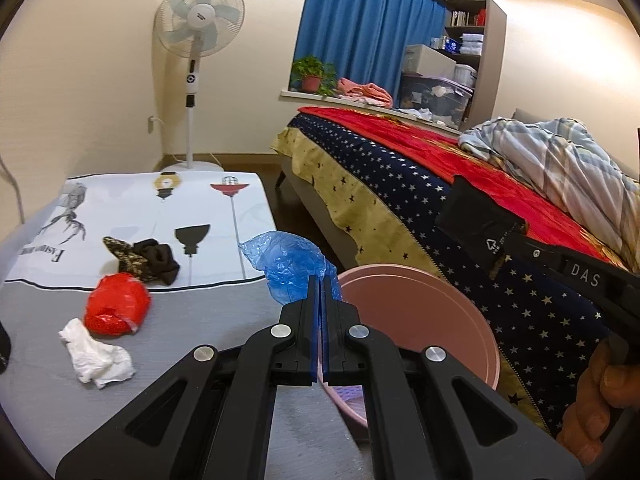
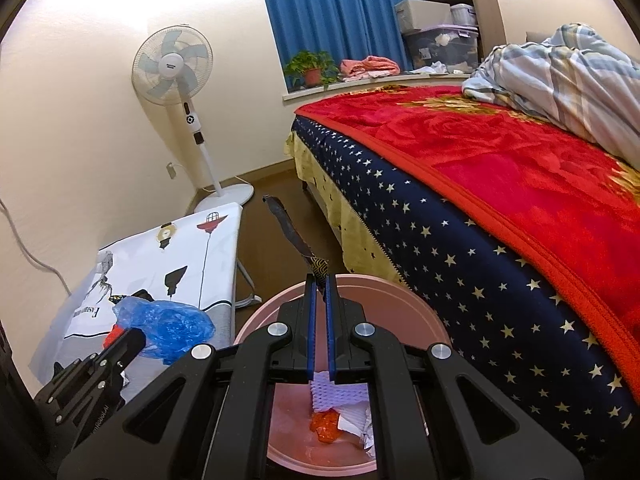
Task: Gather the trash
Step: 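Carry both items over the pink bin and open both tools to drop them, then move both open tools back toward the table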
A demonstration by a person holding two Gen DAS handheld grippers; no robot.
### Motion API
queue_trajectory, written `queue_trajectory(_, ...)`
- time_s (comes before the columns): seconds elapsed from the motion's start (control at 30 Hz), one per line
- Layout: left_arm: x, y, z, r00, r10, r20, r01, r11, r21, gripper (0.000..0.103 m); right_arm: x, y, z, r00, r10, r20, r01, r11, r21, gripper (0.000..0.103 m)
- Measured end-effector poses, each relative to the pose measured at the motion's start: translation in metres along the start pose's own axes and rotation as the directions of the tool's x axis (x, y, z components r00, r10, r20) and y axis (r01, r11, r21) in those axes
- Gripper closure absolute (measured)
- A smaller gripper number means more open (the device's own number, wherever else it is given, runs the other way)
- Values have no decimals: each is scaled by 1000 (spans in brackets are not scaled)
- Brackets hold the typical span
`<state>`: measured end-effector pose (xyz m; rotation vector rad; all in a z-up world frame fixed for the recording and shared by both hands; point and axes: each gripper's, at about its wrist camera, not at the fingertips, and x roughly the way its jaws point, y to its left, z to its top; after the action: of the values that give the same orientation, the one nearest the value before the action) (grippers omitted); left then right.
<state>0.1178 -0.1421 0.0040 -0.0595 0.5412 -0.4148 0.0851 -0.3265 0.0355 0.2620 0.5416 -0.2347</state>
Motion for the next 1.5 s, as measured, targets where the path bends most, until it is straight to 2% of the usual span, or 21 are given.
queue_trajectory(0.13,7,-8,-1,999,-34,-13,34,999,6,103,3,-6,-1,1000,-21,-15,22,1000,15,98)
queue_trajectory(0.23,12,-16,-2,997,-76,-27,77,997,11,102,6,-12,-2,998,-52,-35,53,998,34,93)
queue_trajectory(0.3,16,-20,-4,994,-98,-38,98,995,12,102,9,-17,-4,997,-61,-51,64,997,48,79)
queue_trajectory(0.33,17,-22,-4,994,-101,-46,102,995,13,102,9,-20,-5,996,-71,-53,73,996,55,64)
queue_trajectory(0.37,18,-22,-5,993,-103,-51,103,995,14,102,9,-21,-5,996,-78,-51,81,995,57,62)
queue_trajectory(0.57,16,-19,-5,993,-102,-53,102,995,12,102,8,-19,-5,996,-73,-44,75,996,45,62)
queue_trajectory(0.6,15,-19,-5,993,-104,-54,105,994,14,98,7,-19,-5,996,-72,-45,74,996,47,62)
queue_trajectory(0.63,15,-20,-4,992,-112,-60,114,993,17,93,7,-19,-5,997,-70,-44,72,996,48,62)
queue_trajectory(0.67,16,-20,-4,991,-117,-64,118,993,17,76,6,-19,-5,997,-70,-42,72,996,50,62)
queue_trajectory(0.7,16,-21,-5,990,-121,-66,122,992,16,65,4,-19,-5,997,-71,-40,73,996,50,62)
queue_trajectory(0.93,11,-23,-6,991,-119,-59,119,993,9,64,-4,-21,-7,997,-70,-35,72,996,44,62)
queue_trajectory(1.1,1,-17,-5,995,-92,-45,92,996,14,64,-7,-17,-8,998,-56,-32,57,998,36,61)
queue_trajectory(1.37,-25,15,-3,1000,16,-1,-16,999,-31,64,-10,3,-12,999,33,-33,-33,999,4,61)
queue_trajectory(1.5,-38,39,-6,995,103,14,-101,991,-83,64,-13,21,-16,995,93,-33,-93,995,-20,62)
